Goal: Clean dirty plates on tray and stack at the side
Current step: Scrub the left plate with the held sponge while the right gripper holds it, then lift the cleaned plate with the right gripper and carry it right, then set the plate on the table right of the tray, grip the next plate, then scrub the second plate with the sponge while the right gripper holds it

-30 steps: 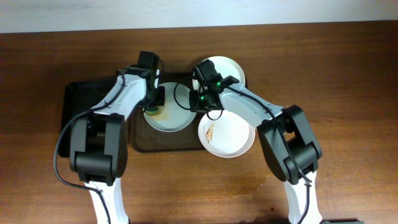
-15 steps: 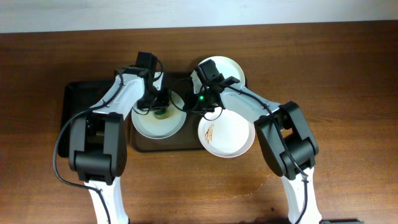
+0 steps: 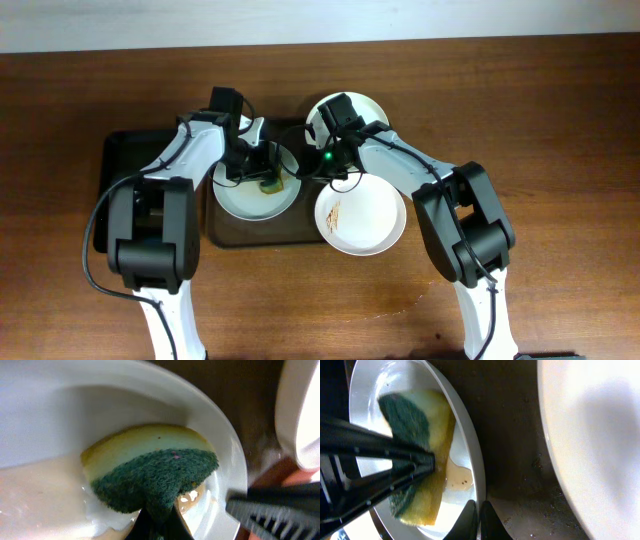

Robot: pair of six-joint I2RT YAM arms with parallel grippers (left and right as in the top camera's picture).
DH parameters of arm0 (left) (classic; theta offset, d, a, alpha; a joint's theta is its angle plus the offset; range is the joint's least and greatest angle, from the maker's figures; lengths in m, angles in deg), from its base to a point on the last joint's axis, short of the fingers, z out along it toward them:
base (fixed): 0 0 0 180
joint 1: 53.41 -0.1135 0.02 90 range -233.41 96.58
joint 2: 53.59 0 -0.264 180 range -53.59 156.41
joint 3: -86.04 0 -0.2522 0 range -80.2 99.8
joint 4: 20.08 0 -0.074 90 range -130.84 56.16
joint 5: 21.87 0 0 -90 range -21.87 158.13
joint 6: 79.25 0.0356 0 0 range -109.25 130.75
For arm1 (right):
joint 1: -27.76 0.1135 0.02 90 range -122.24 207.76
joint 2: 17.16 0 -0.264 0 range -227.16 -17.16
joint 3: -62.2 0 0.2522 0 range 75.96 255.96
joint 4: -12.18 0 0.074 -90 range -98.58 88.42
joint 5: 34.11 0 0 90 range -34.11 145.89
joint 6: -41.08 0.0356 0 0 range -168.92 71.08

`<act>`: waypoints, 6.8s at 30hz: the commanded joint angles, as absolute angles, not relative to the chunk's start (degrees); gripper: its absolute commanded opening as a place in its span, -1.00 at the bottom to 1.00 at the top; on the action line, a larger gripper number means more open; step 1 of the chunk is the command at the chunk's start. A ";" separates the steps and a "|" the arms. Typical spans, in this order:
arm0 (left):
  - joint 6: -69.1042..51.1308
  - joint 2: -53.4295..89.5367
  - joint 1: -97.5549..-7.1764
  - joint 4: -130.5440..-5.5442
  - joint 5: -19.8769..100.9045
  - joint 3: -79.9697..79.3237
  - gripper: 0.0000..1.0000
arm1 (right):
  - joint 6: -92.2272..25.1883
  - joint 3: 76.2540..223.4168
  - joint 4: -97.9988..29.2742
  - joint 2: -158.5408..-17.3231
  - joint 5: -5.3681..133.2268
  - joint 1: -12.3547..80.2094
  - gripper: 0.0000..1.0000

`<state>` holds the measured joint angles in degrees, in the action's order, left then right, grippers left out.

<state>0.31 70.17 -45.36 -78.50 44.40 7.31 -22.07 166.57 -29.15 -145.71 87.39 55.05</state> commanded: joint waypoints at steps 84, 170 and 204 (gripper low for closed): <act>4.44 72.09 -66.23 -112.07 60.53 42.47 -0.97 | -15.66 167.62 -72.95 -109.56 26.50 27.18 -0.92; 15.07 67.57 -45.51 -96.38 56.01 18.17 -0.99 | -21.04 155.90 -28.87 -134.87 65.80 60.30 -0.92; -0.54 67.57 -41.99 -74.83 75.27 -1.24 -0.99 | -9.00 155.90 -23.66 -141.30 72.03 60.25 -0.92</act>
